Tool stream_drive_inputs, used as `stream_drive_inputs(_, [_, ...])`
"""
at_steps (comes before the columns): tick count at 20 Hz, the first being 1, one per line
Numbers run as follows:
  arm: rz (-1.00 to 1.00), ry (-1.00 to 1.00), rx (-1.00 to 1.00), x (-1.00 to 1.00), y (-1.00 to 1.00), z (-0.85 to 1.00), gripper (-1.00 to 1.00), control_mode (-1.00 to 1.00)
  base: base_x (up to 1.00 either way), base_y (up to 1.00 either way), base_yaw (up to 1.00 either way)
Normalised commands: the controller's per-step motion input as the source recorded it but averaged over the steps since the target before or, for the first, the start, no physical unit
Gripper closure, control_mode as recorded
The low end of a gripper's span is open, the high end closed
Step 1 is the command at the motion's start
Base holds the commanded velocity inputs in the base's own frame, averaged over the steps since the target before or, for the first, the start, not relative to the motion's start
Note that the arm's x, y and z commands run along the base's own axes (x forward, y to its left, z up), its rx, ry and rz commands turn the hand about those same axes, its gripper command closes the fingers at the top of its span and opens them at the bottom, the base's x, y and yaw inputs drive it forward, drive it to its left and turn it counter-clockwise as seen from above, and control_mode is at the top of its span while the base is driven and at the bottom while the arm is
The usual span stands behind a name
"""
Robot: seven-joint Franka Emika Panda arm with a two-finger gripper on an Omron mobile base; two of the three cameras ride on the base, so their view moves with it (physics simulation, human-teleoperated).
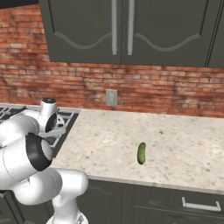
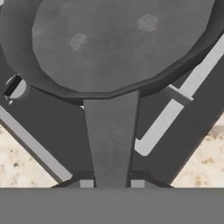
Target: Place both pans onto different burners. Then place the cucumber and the steak on different pans.
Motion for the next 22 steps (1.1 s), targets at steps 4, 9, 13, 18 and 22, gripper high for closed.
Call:
stream_drive_inputs(4, [0.00, 0.00, 0.00, 0.04, 0.15, -0.27, 1.00, -1.00, 0.00, 0.00, 0.00])
stream_drive_inputs(9, [0.00, 0.00, 0.00, 0.00, 0.22, -0.34, 1.00, -1.00, 0.00, 0.00, 0.00])
stream_drive_inputs(13, [0.00, 0.00, -0.01, -0.04, 0.08, -0.30, -1.00, -1.00, 0.00, 0.00, 0.00])
stream_drive_inputs(18, [0.00, 0.00, -0.03, -0.11, 0.00, 0.00, -1.00, -1.00, 0.00, 0.00, 0.00])
stream_drive_inputs(22, [0.00, 0.00, -0.04, -0.18, 0.00, 0.01, -1.00, -1.00, 0.00, 0.00, 0.00])
